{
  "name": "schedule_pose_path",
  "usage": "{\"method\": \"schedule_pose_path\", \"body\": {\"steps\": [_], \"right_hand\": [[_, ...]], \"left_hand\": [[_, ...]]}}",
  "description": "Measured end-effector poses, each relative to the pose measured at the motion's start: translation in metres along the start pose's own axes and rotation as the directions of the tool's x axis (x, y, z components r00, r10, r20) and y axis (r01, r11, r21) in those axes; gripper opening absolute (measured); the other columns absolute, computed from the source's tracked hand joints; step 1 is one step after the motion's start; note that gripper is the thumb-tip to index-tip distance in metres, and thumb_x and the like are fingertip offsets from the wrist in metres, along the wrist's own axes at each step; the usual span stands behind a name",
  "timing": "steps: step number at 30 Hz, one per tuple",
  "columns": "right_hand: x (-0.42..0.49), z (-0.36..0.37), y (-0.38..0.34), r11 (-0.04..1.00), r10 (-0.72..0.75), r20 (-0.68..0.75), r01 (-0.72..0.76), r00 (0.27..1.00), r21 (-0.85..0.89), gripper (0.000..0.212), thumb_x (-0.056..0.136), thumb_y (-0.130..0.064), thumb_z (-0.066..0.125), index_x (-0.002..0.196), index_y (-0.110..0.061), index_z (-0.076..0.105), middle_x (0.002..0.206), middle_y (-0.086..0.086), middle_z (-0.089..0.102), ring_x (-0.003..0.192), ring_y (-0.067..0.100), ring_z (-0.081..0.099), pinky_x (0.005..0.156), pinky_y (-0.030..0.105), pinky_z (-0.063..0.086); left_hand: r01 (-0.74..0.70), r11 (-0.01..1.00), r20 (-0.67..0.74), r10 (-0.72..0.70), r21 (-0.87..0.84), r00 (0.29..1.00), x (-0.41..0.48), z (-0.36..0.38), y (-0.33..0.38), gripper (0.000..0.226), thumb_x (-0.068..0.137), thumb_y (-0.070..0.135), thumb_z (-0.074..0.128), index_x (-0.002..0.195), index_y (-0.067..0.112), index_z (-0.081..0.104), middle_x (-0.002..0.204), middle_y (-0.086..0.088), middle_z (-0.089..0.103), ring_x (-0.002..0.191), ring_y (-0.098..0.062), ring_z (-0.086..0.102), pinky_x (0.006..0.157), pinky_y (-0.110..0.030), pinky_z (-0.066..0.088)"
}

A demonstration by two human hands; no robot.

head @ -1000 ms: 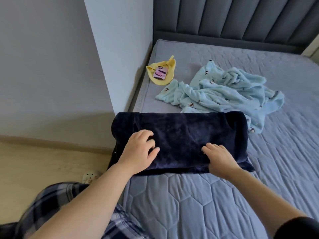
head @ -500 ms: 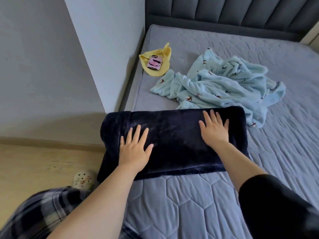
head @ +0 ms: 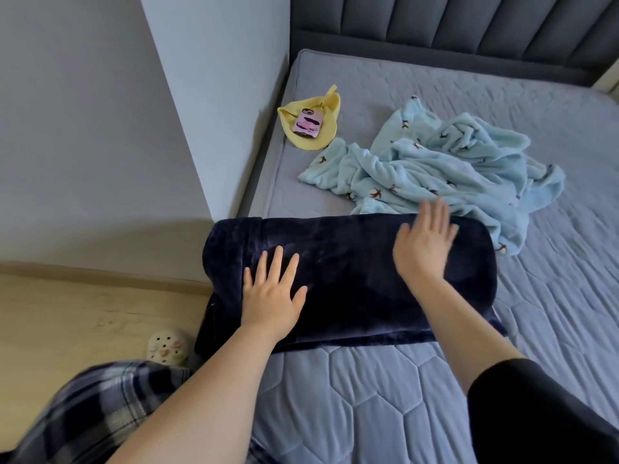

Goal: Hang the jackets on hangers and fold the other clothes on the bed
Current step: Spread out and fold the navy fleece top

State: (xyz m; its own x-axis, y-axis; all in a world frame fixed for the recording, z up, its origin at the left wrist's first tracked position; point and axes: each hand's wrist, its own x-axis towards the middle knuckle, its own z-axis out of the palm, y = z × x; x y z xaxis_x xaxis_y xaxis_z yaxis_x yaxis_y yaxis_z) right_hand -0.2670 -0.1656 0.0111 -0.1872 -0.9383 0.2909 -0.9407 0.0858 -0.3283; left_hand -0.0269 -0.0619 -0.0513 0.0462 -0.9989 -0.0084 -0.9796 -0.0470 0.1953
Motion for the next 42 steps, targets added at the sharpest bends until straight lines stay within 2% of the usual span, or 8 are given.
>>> {"method": "schedule_pose_path", "body": {"steps": [4, 12, 16, 19, 23, 28, 34, 42], "right_hand": [[-0.023, 0.032, -0.075, 0.931, -0.363, 0.125, 0.366, 0.923, 0.000, 0.051, 0.100, -0.031, 0.031, 0.148, -0.014, 0.028, 0.160, 0.010, 0.010, 0.148, 0.023, 0.000, 0.117, 0.048, 0.001], [-0.049, 0.090, -0.059, 0.953, -0.301, 0.167, 0.288, 0.939, 0.098, 0.052, 0.094, -0.019, 0.038, 0.145, -0.015, 0.037, 0.157, 0.004, 0.026, 0.147, 0.017, 0.012, 0.118, 0.044, 0.003], [-0.051, 0.096, -0.061, 0.953, -0.298, 0.122, 0.288, 0.947, 0.097, 0.057, 0.086, -0.022, 0.033, 0.142, -0.012, 0.043, 0.153, 0.007, 0.033, 0.145, 0.020, 0.020, 0.117, 0.044, 0.004], [-0.050, 0.100, -0.062, 0.951, -0.308, 0.124, 0.302, 0.943, 0.067, 0.059, 0.085, -0.023, 0.032, 0.142, -0.010, 0.043, 0.153, 0.008, 0.033, 0.145, 0.020, 0.020, 0.117, 0.044, 0.005], [-0.050, 0.103, -0.062, 0.950, -0.311, 0.129, 0.309, 0.942, 0.036, 0.061, 0.084, -0.024, 0.029, 0.143, -0.010, 0.041, 0.154, 0.008, 0.032, 0.145, 0.020, 0.019, 0.117, 0.043, 0.004], [-0.048, 0.104, -0.065, 0.950, -0.308, 0.148, 0.313, 0.940, -0.011, 0.063, 0.083, -0.023, 0.028, 0.143, -0.007, 0.041, 0.153, 0.010, 0.032, 0.145, 0.022, 0.021, 0.117, 0.046, 0.007], [-0.046, 0.098, -0.075, 0.941, -0.267, 0.267, 0.311, 0.926, -0.136, 0.058, 0.092, -0.017, 0.036, 0.148, -0.008, 0.029, 0.157, 0.010, 0.023, 0.147, 0.021, 0.011, 0.117, 0.047, 0.004], [-0.051, 0.062, -0.096, 0.987, -0.163, 0.337, 0.154, 0.927, 0.055, 0.056, 0.100, -0.025, 0.030, 0.152, -0.014, 0.013, 0.160, 0.004, 0.010, 0.148, 0.017, 0.003, 0.119, 0.043, 0.002]], "left_hand": [[-0.001, 0.999, -0.031, -0.001, -0.043, 1.000, 0.000, -0.005, 0.000, 0.062, 0.096, 0.054, 0.020, 0.151, 0.033, 0.000, 0.161, 0.002, -0.005, 0.147, -0.022, -0.005, 0.117, -0.048, 0.001], [0.031, 0.999, -0.097, -0.027, 0.035, 0.995, 0.034, -0.015, -0.019, 0.058, 0.098, 0.050, 0.019, 0.152, 0.030, 0.010, 0.161, 0.000, 0.005, 0.147, -0.027, -0.006, 0.115, -0.055, 0.001], [0.291, 0.952, 0.027, -0.290, -0.091, 0.957, 0.037, -0.002, -0.030, 0.063, 0.095, 0.059, 0.013, 0.151, 0.033, -0.002, 0.161, 0.003, -0.008, 0.147, -0.027, -0.009, 0.115, -0.055, 0.001], [0.569, 0.782, 0.205, -0.531, -0.256, 0.822, 0.035, 0.003, -0.046, 0.074, 0.090, 0.069, 0.016, 0.150, 0.034, -0.008, 0.161, 0.002, -0.008, 0.147, -0.027, -0.006, 0.115, -0.057, 0.007], [0.777, 0.292, 0.513, -0.614, -0.558, 0.599, 0.028, 0.000, -0.079, 0.098, 0.081, 0.073, 0.045, 0.152, 0.017, 0.007, 0.156, -0.010, 0.022, 0.140, -0.034, 0.027, 0.111, -0.047, 0.029], [0.630, 0.315, 0.378, -0.584, -0.710, 0.718, 0.013, -0.009, -0.093, 0.058, 0.079, 0.060, 0.062, 0.111, 0.012, 0.059, 0.111, -0.003, 0.064, 0.101, -0.025, 0.060, 0.082, -0.032, 0.047], [0.595, 0.031, 0.520, -0.450, -0.803, 0.726, 0.006, -0.041, -0.095, 0.039, 0.072, 0.044, 0.078, 0.097, 0.018, 0.063, 0.092, 0.002, 0.068, 0.082, -0.018, 0.065, 0.063, -0.027, 0.050], [0.444, -0.023, 0.393, -0.507, -0.896, 0.767, -0.004, -0.083, -0.095, 0.014, 0.076, 0.011, 0.071, 0.085, 0.017, 0.063, 0.082, -0.003, 0.067, 0.075, -0.022, 0.064, 0.059, -0.028, 0.048]]}}
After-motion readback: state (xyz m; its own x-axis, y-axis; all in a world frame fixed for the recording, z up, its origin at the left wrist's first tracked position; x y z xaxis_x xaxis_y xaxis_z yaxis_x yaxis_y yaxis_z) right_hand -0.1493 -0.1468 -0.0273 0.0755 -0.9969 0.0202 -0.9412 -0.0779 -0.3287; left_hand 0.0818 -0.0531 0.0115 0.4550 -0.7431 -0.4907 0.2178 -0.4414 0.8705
